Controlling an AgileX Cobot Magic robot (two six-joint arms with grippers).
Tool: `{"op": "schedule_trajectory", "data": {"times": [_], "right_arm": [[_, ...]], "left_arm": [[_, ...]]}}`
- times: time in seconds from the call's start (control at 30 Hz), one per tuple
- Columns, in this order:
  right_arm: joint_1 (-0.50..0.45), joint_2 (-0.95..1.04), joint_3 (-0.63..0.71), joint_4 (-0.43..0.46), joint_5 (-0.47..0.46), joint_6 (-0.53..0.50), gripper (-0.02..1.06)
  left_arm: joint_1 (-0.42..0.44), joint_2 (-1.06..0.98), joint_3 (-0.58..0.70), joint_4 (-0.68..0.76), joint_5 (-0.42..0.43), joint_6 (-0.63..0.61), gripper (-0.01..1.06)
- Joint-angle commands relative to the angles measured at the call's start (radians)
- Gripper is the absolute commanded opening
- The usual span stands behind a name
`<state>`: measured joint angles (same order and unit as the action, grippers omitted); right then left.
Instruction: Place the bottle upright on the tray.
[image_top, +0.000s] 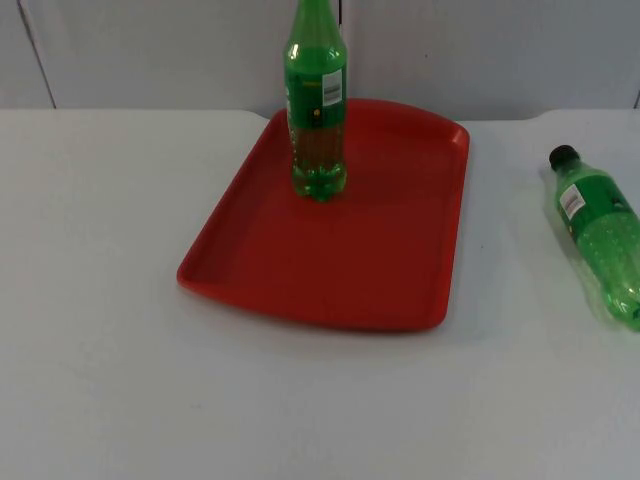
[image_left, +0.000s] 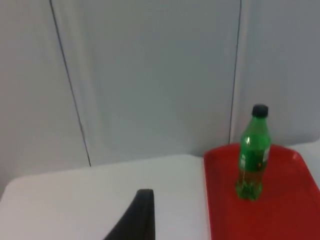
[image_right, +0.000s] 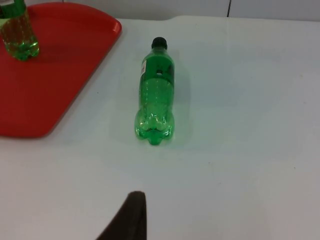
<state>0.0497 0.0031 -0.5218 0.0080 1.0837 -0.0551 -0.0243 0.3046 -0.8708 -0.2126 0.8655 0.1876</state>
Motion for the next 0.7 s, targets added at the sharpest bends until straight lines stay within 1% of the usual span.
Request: {"op": "schedule_trajectory", "data": {"times": [0.0,0.1,0.13,0.27,0.47,0.57,0.67], "right_arm": [[-0.004,-0.003,0.006,0.002,-0.006,-0.004,1.05],[-0.004,-0.003,0.006,0.002,-0.006,-0.004,1.05],[-0.004,-0.003,0.006,0.002,-0.006,-0.004,1.05],[-0.004,-0.003,0.006,0.002,-0.006,-0.004,1.05],[-0.004,-0.003,0.006,0.002,-0.006,-0.004,1.05],[-0.004,-0.003,0.006,0.002,-0.006,-0.004,1.05],[-0.004,-0.003,0.006,0.002,-0.006,-0.004,1.05]], "left_arm": [[0.002,-0.045,0.054,-0.014,0.009,0.006,1.05],[0.002,-0.137,0.139,-0.012,0.006,0.006,1.05],[0.002,-0.137,0.139,-0.012,0.006,0.006,1.05],[0.002,-0.248,0.210,-0.012,0.014,0.006,1.05],[0.002,-0.304,0.250,-0.004,0.034,0.006,1.05],[0.002,-0.305,0.299,0.013,0.056,0.006,1.05],[0.002,-0.305,0.321,0.026,0.082,0.006,1.05]]}}
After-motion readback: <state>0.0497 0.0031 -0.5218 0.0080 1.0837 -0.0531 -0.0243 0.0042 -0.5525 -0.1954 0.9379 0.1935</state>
